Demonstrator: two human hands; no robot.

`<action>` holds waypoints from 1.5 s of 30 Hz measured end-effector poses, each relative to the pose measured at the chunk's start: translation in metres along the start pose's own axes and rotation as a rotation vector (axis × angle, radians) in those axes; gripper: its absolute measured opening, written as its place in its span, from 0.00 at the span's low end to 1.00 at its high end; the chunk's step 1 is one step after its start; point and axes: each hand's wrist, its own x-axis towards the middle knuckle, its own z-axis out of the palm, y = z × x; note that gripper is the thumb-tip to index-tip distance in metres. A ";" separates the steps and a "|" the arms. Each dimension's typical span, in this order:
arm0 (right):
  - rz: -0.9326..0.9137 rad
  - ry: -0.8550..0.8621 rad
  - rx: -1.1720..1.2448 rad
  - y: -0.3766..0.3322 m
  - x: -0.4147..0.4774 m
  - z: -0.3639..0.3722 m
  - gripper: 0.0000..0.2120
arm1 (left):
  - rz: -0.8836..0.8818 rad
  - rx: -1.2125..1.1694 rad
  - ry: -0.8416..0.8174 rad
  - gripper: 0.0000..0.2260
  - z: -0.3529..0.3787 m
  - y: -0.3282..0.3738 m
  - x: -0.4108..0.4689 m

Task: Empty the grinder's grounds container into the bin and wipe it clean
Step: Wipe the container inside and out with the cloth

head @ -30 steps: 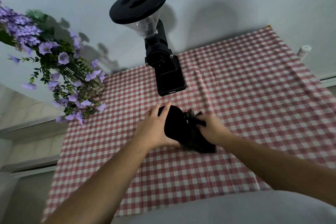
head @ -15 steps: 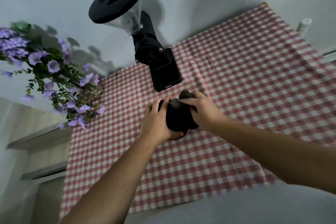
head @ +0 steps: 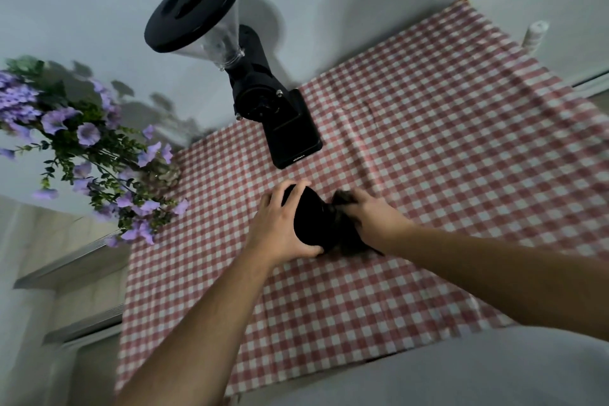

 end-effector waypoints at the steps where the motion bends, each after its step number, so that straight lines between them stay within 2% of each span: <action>1: -0.039 -0.072 -0.092 0.003 -0.007 0.002 0.21 | 0.042 -0.001 -0.012 0.52 -0.001 -0.004 -0.001; 3: -0.040 -0.040 -0.083 0.005 -0.004 -0.003 0.21 | 0.112 -0.025 -0.031 0.52 -0.003 -0.009 -0.001; 5: 0.104 0.147 0.145 -0.003 0.010 -0.016 0.20 | 0.139 -0.036 -0.045 0.52 -0.006 -0.008 -0.001; 7: 0.163 0.342 0.421 -0.011 0.019 -0.024 0.19 | 0.057 -0.054 0.015 0.51 -0.005 -0.001 -0.005; 8: 0.123 0.367 0.459 -0.017 0.017 -0.025 0.19 | -0.034 -0.106 0.065 0.52 -0.004 0.004 -0.008; 11: -0.062 0.209 0.286 -0.014 -0.001 -0.008 0.19 | -0.329 -0.364 0.176 0.56 0.006 0.015 -0.019; 13: -0.079 0.048 0.110 0.001 -0.011 0.000 0.19 | -0.418 -0.366 0.145 0.58 0.011 0.023 -0.019; 14: -0.044 0.022 0.106 0.006 -0.010 -0.002 0.18 | -0.440 -0.347 0.120 0.59 0.011 0.026 -0.017; 15: -0.012 0.054 0.165 0.007 -0.006 -0.005 0.18 | -0.450 -0.339 0.107 0.59 0.010 0.028 -0.015; 17: 0.035 0.221 0.374 -0.004 0.006 -0.015 0.19 | -0.408 -0.348 0.102 0.58 0.006 0.029 -0.011; 19: -0.024 0.314 0.486 -0.020 0.009 -0.020 0.19 | -0.323 -0.347 0.087 0.59 0.002 0.025 -0.011; 21: -0.082 0.273 0.431 -0.022 0.001 -0.012 0.18 | -0.240 -0.296 0.027 0.58 -0.002 0.017 -0.012; 24: 0.028 0.070 0.299 -0.004 -0.012 -0.005 0.17 | -0.188 -0.262 -0.024 0.58 -0.004 0.006 -0.016; 25: 0.062 0.052 0.290 0.000 -0.011 -0.008 0.17 | -0.198 -0.269 -0.003 0.58 -0.003 0.006 -0.019; 30: -0.008 0.290 0.610 -0.017 0.015 -0.038 0.16 | -0.350 -0.534 0.140 0.53 0.012 0.024 -0.037; 32: -0.037 0.253 0.549 -0.020 0.015 -0.032 0.16 | -0.438 -0.566 0.157 0.54 0.013 0.031 -0.032; 35: 0.101 0.067 0.340 -0.008 -0.001 -0.006 0.16 | -0.567 -0.584 0.125 0.55 0.009 0.034 -0.020; 37: 0.137 0.029 0.348 -0.002 -0.004 -0.005 0.16 | -0.512 -0.580 0.110 0.52 0.006 0.031 -0.018; 39: 0.077 0.130 0.429 -0.008 0.006 -0.019 0.17 | -0.361 -0.567 0.076 0.48 0.001 0.024 -0.017; 42: 0.004 0.261 0.556 -0.022 0.020 -0.032 0.18 | -0.197 -0.505 -0.071 0.52 -0.007 0.014 -0.016; 45: 0.070 0.186 0.419 -0.012 0.006 -0.007 0.18 | -0.098 -0.464 -0.160 0.53 -0.012 0.004 -0.014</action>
